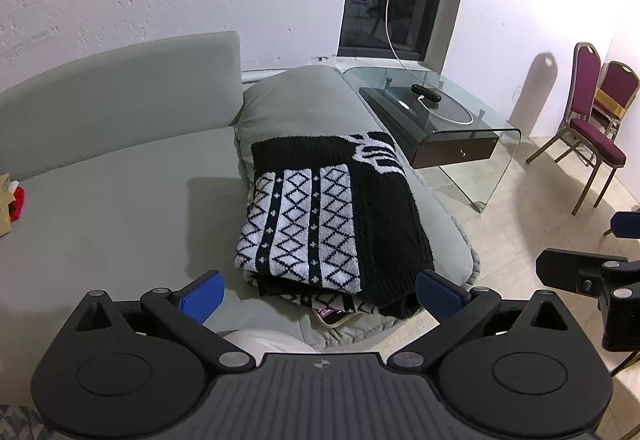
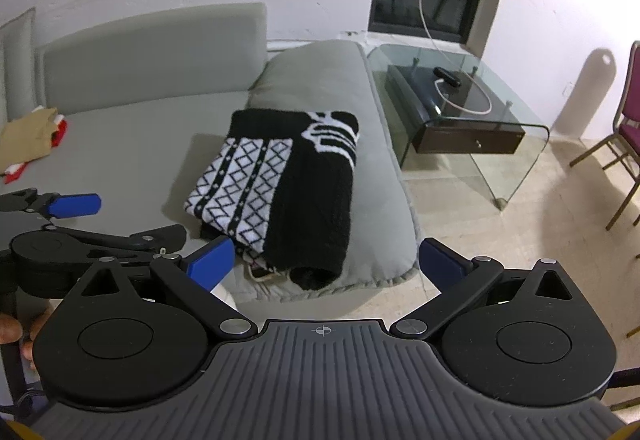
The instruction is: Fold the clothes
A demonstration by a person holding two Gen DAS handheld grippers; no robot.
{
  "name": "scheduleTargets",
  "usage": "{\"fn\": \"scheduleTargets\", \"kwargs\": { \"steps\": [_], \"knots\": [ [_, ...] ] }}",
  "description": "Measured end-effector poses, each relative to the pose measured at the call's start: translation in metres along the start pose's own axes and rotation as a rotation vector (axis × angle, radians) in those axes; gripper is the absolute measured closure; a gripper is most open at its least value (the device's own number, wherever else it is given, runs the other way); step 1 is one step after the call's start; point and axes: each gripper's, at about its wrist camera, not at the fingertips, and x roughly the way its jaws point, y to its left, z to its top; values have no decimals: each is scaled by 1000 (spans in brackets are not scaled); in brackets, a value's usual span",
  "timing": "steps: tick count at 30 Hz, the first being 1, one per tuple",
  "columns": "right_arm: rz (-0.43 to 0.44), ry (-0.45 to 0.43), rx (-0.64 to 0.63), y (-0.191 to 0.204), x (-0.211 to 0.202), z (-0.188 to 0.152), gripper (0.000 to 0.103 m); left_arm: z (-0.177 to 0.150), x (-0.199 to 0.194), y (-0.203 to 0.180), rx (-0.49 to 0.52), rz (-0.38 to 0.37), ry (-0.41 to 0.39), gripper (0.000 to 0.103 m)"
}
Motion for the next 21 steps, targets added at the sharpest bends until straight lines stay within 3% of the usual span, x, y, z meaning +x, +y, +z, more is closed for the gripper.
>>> {"fn": "scheduleTargets", "kwargs": {
  "steps": [21],
  "knots": [
    [4, 8, 18, -3, 4, -4, 2, 2, 4, -11, 10, -31, 10, 1]
  ]
}}
